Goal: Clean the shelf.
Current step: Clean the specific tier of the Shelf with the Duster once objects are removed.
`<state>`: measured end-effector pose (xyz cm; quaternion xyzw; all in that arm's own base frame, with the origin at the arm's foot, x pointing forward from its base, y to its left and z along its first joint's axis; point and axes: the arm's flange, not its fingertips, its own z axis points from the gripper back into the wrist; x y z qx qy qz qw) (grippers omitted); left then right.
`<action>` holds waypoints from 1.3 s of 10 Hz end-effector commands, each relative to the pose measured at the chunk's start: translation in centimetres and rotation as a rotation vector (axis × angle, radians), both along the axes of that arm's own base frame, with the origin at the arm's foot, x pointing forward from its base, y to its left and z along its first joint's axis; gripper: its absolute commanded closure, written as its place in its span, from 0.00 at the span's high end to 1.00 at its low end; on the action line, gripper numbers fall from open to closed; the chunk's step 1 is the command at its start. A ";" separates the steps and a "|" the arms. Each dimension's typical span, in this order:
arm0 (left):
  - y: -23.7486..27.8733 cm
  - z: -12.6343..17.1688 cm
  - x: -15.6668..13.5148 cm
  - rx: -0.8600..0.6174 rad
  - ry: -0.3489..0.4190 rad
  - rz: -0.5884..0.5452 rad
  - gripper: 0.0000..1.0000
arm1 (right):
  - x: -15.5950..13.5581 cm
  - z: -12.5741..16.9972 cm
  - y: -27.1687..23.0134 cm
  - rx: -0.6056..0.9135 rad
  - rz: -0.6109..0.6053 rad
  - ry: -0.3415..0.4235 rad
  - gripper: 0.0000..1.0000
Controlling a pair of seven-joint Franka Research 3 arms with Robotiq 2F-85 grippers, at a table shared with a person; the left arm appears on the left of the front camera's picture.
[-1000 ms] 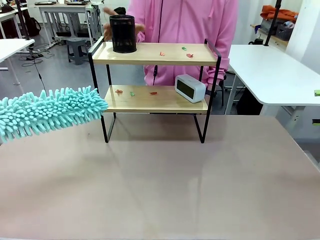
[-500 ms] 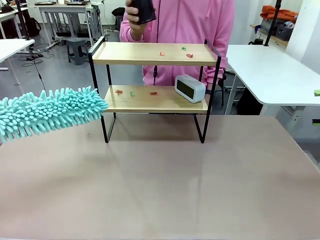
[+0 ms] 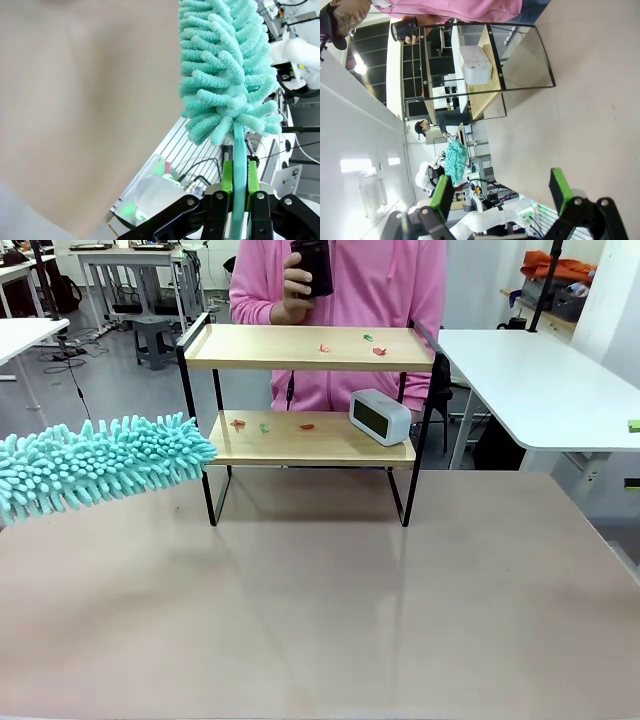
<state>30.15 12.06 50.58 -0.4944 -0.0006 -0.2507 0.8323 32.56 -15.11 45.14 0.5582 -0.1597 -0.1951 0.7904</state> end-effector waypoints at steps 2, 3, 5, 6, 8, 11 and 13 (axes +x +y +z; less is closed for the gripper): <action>-2.8 7.8 -3.4 -0.022 -0.158 0.044 0.13 | 0.1 0.0 0.1 0.005 0.000 -0.024 1.00; -4.9 11.3 -4.3 -0.003 -0.173 0.124 0.13 | 0.1 0.0 0.1 0.005 0.000 -0.024 1.00; -9.2 16.2 -4.1 0.040 -0.173 0.228 0.13 | 0.1 0.0 0.1 0.005 0.000 -0.024 1.00; -11.8 18.3 -3.0 0.061 -0.209 0.276 0.13 | 0.1 0.0 0.1 0.005 0.000 -0.024 1.00; -16.1 21.2 0.2 0.141 -0.247 0.464 0.13 | 0.1 0.0 0.1 0.005 0.000 -0.024 1.00; -12.5 19.7 -4.0 0.041 -0.236 0.280 0.13 | 0.1 0.0 0.1 0.005 0.000 -0.024 1.00; -15.9 20.6 -1.9 0.073 -0.268 0.374 0.13 | 0.1 0.0 0.1 0.005 0.000 -0.024 1.00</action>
